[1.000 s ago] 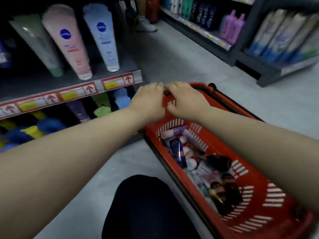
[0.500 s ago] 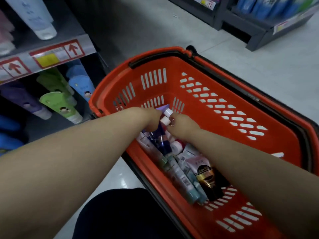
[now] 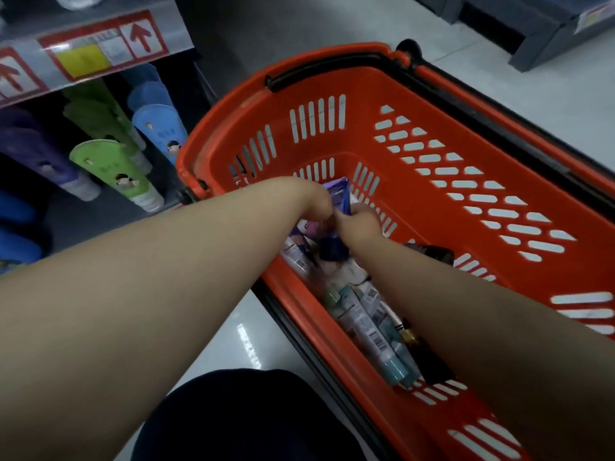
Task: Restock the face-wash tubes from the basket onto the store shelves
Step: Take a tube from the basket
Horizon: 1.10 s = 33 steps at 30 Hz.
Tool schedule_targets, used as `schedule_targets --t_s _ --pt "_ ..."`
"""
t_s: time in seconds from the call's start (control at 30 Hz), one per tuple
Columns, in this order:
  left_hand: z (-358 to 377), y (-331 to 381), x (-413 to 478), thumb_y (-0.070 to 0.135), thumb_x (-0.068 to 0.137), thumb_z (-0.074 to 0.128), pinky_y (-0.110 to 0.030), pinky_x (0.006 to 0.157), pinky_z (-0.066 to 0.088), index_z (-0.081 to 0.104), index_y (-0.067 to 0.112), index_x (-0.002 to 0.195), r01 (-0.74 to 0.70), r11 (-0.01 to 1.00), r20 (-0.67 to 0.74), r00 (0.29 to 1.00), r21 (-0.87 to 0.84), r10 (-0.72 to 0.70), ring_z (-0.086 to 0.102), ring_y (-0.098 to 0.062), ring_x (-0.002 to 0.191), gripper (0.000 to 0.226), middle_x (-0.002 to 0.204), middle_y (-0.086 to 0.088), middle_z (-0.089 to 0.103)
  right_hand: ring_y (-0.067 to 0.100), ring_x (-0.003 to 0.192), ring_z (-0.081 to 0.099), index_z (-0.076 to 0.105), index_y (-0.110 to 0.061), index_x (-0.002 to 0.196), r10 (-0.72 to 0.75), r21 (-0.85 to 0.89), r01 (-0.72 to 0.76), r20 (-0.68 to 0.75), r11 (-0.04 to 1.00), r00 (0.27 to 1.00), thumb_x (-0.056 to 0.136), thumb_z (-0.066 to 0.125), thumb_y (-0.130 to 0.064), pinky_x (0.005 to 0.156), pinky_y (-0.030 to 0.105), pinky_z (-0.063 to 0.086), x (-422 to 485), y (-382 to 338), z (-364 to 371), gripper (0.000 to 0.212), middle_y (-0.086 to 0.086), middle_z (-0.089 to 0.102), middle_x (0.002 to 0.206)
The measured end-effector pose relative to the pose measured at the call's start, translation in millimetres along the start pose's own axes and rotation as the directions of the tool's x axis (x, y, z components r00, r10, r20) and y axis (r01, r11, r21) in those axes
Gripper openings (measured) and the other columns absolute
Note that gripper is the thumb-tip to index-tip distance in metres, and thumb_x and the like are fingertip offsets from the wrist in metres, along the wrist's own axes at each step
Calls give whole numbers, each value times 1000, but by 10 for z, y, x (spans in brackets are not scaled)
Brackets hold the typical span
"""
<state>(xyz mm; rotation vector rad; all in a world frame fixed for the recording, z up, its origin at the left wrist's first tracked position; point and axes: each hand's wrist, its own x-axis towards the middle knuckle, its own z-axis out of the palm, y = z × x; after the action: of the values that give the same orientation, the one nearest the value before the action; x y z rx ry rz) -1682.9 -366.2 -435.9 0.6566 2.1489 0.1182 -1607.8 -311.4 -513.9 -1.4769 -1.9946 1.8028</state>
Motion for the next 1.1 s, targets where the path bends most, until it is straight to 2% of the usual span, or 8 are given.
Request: schedule_targets --t_s 0.07,0.13,0.2,0.33,0.43,0.5,0.77,1.1 --pt "-23 36 -29 50 99 30 -41 78 53 46 -1 129 42 954 82 996 -297 -18 62 -32 100 61 122 -18 57 26 86 64 62 -10 104 111 284 -108 7 953 994 94 53 -34 80 38 56 -70 -200 -50 27 9 66 96" --pt "-48 41 -43 57 96 31 -40 66 48 44 5 126 60 865 72 997 -499 -28 61 -24 98 62 115 -7 59 26 98 63 64 -15 99 171 443 -190 82 876 982 97 44 -39 92 43 52 -94 -415 -95 31 8 66 100" --pt "-98 27 -78 45 98 40 -38 69 55 47 6 120 30 792 5 999 -610 -34 64 -24 90 45 109 -10 62 26 103 60 63 -15 88 144 419 -183 124 890 982 99 42 -28 99 44 48 -161 -607 -163 27 9 64 98" --pt "-215 3 -134 25 94 55 -35 62 57 53 9 120 -78 517 -76 997 -852 24 64 -22 91 30 101 -9 64 26 91 62 56 -4 118 89 390 -137 138 910 986 95 52 -17 88 44 54 -272 -762 -245 26 17 64 108" --pt "-275 -45 -224 12 89 62 -39 73 55 59 12 92 -185 476 -206 978 -860 8 63 -22 93 5 93 -7 65 16 75 58 54 -8 120 7 386 -76 178 920 984 98 46 -16 71 33 53 -449 -802 -242 24 6 62 91" --pt "-341 -112 -350 7 90 60 -39 78 53 55 16 80 -237 444 -257 966 -864 15 62 -21 85 14 85 -5 64 14 71 57 53 -10 123 -65 408 -21 197 913 978 100 40 -13 65 30 49 -561 -872 -220 27 2 61 86" --pt "-828 -596 -1049 6 93 55 -22 59 46 60 19 83 -433 265 -430 900 -862 75 61 -2 52 16 63 7 68 8 66 57 60 -17 110 -274 384 181 202 905 940 91 48 -9 55 18 45 -1018 -1579 28 23 -2 61 79" --pt "-1256 -1691 -1839 16 90 59 -25 74 48 61 23 96 -536 215 -549 836 -816 0 66 -3 75 10 83 10 72 9 61 59 60 -18 89 -391 376 235 421 896 818 92 51 -13 47 16 45 -1605 -2135 969 11 0 63 78"
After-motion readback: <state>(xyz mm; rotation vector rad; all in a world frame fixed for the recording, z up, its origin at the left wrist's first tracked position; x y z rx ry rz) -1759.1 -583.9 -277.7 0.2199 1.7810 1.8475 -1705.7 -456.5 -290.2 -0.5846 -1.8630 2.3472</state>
